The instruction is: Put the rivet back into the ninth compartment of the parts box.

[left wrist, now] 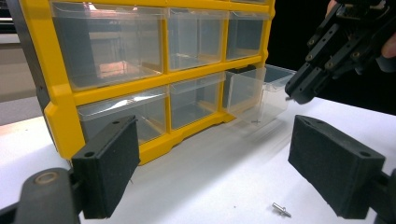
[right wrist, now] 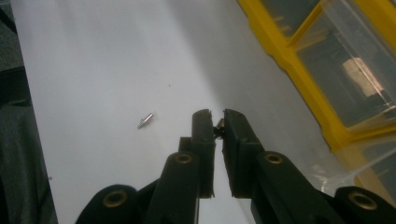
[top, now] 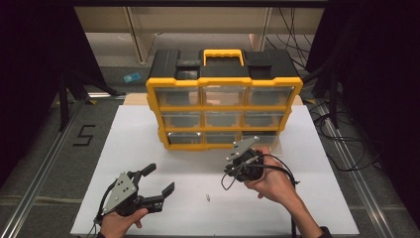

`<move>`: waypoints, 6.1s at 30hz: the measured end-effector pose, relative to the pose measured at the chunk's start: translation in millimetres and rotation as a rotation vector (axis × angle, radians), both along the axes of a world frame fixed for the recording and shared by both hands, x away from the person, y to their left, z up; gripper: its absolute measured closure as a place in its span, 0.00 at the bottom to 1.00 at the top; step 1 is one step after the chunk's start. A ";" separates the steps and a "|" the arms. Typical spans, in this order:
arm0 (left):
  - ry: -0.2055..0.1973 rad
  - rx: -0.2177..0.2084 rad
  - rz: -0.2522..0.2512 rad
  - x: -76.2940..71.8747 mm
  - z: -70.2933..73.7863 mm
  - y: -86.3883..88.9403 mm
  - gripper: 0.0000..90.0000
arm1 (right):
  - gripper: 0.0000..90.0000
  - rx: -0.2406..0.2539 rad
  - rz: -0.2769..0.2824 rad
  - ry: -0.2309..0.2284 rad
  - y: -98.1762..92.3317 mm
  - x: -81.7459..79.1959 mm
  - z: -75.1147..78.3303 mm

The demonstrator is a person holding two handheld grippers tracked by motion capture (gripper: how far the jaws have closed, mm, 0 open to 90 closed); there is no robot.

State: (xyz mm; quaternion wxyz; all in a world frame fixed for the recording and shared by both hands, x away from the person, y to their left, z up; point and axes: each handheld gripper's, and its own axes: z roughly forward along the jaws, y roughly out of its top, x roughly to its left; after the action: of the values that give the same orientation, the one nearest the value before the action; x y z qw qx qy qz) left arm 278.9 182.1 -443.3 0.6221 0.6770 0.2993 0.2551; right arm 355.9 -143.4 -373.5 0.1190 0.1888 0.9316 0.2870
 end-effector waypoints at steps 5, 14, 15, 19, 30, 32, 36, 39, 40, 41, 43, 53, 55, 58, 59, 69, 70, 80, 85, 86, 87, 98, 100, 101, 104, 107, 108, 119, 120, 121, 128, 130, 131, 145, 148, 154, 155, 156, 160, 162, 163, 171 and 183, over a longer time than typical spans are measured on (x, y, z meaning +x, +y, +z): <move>0.000 0.001 0.000 0.0 0.0 -0.1 0.18 | 0.93 0.024 -0.030 -0.007 -4.7 2.9 5.7; -0.001 0.002 -0.001 0.2 -0.1 -0.1 0.18 | 0.93 0.070 -0.082 -0.044 -20.8 10.9 14.7; -0.001 0.002 -0.001 0.1 0.0 0.0 0.18 | 0.93 0.076 -0.086 -0.048 -22.8 11.8 15.8; 0.000 0.002 -0.001 0.1 0.0 0.0 0.18 | 0.93 0.093 -0.102 -0.071 -31.5 15.8 19.2; -0.001 0.002 -0.001 0.1 0.0 0.0 0.18 | 0.93 0.123 -0.169 -0.089 -53.3 26.2 20.8; -0.003 0.004 -0.002 0.3 0.1 0.1 0.18 | 0.93 0.118 -0.183 -0.097 -56.5 28.0 20.1; 0.000 0.002 -0.001 0.1 0.1 -0.1 0.18 | 0.93 0.115 -0.205 -0.089 -62.4 31.3 19.0; -0.002 0.002 -0.002 0.2 0.1 0.0 0.18 | 0.93 0.116 -0.220 -0.096 -66.5 33.9 18.4; -0.001 0.000 -0.002 0.0 0.1 -0.1 0.18 | 0.93 0.112 -0.225 -0.095 -68.1 34.8 18.3; -0.002 0.001 -0.002 0.1 0.1 0.0 0.18 | 0.93 0.127 -0.226 -0.129 -68.9 36.9 15.9; -0.001 0.000 -0.001 0.1 0.1 -0.1 0.18 | 0.93 0.113 -0.247 -0.101 -72.1 37.0 16.5; 0.000 0.001 -0.002 0.3 -0.1 -0.2 0.18 | 0.93 0.109 -0.289 -0.118 -85.3 47.5 7.7; 0.001 0.000 -0.002 0.2 -0.1 -0.3 0.18 | 0.92 0.107 -0.312 -0.098 -87.5 48.0 5.4; 0.003 -0.002 -0.001 0.1 -0.2 -0.5 0.18 | 0.89 0.112 -0.337 -0.082 -90.5 49.7 2.3; 0.003 -0.002 -0.002 0.1 -0.2 -0.5 0.18 | 0.83 0.117 -0.349 -0.081 -91.2 50.3 1.5; 0.000 0.001 -0.002 0.3 0.1 -0.1 0.18 | 0.41 0.167 -0.376 -0.127 -82.3 43.9 15.1; -0.002 0.001 -0.002 0.3 0.2 0.0 0.18 | 0.40 0.169 -0.379 -0.122 -79.7 42.0 17.1; -0.001 0.000 -0.002 0.2 0.1 0.0 0.18 | 0.33 0.192 -0.286 -0.132 -49.9 27.5 25.5; -0.002 0.000 -0.002 0.1 0.2 0.0 0.18 | 0.32 0.181 -0.229 -0.135 -33.7 20.4 25.7; -0.001 -0.001 -0.001 0.0 0.2 0.0 0.18 | 0.32 0.178 -0.222 -0.134 -30.9 19.2 25.5; -0.001 0.000 -0.002 0.1 0.3 0.1 0.18 | 0.32 0.177 -0.213 -0.142 -28.4 18.4 24.8; 0.001 -0.002 0.000 -0.2 0.2 0.0 0.18 | 0.32 0.132 -0.137 -0.112 -2.3 7.2 16.7; 0.000 -0.001 -0.001 -0.1 0.2 0.0 0.18 | 0.32 0.128 -0.131 -0.119 3.0 5.8 12.7; 0.000 -0.002 -0.001 -0.2 0.2 0.0 0.18 | 0.32 0.113 -0.121 -0.125 5.3 5.7 10.3; 0.001 -0.003 0.000 -0.2 0.2 0.0 0.18 | 0.32 0.101 -0.112 -0.098 11.2 3.6 5.8; 0.001 -0.002 0.000 -0.2 0.2 0.0 0.18 | 0.32 0.084 -0.096 -0.091 17.6 1.8 -0.4; 0.001 -0.002 0.000 -0.3 0.3 0.0 0.18 | 0.32 0.080 -0.093 -0.087 19.6 1.2 -2.2; 0.001 -0.002 0.000 -0.2 0.2 0.1 0.18 | 0.32 0.007 -0.040 -0.033 35.4 -3.4 -19.6; 0.002 -0.002 0.000 -0.3 0.2 0.1 0.18 | 0.32 0.001 -0.037 -0.026 36.7 -3.6 -21.5; 0.001 -0.002 0.000 -0.2 0.2 0.0 0.18 | 0.32 -0.006 -0.027 -0.024 37.6 -3.4 -23.5; 0.000 -0.002 -0.001 0.0 0.1 0.1 0.18 | 0.33 -0.048 -0.008 0.015 45.5 -5.2 -36.2; 0.000 -0.002 -0.002 0.0 0.1 0.0 0.18 | 0.34 -0.059 0.014 0.022 47.7 -5.4 -40.1; 0.001 -0.002 -0.002 0.0 0.0 0.0 0.18 | 0.34 -0.067 0.002 0.039 49.1 -6.6 -41.7; -0.002 0.000 -0.003 0.4 -0.2 0.0 0.18 | 0.41 -0.123 0.015 0.147 60.8 -4.7 -73.0; -0.002 -0.001 -0.003 0.2 0.0 0.0 0.18 | 0.43 -0.129 0.015 0.159 63.1 -4.4 -77.6; -0.004 0.002 -0.004 0.4 -0.1 0.1 0.18 | 0.52 -0.140 0.022 0.175 68.4 -4.5 -83.7; -0.004 0.002 -0.004 0.4 0.0 0.0 0.18 | 0.54 -0.141 0.022 0.181 68.6 -4.6 -84.1; -0.003 0.001 -0.003 0.3 0.0 0.0 0.18 | 0.55 -0.139 0.030 0.186 68.9 -4.4 -84.8; -0.004 0.000 -0.003 0.4 -0.1 0.0 0.18 | 0.63 -0.138 0.035 0.200 70.7 -4.3 -87.5; -0.002 0.001 -0.003 0.2 0.0 0.1 0.18 | 0.67 -0.142 0.041 0.202 71.9 -4.8 -88.3; -0.003 0.000 -0.003 0.2 0.0 0.0 0.18 | 0.69 -0.151 0.037 0.205 72.8 -5.5 -89.2; 0.000 -0.001 -0.001 -0.3 0.2 0.0 0.18 | 0.92 -0.169 0.085 0.205 75.4 -8.3 -91.6; 0.004 -0.002 0.000 -0.7 0.5 0.6 0.18 | 0.93 -0.158 0.085 0.165 73.4 -8.9 -84.1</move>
State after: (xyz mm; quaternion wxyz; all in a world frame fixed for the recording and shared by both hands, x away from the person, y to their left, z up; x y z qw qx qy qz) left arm 278.2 182.7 -442.8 0.6223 0.6768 0.3007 0.2536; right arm 347.0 -70.0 -457.6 0.0440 0.1622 0.9651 0.2008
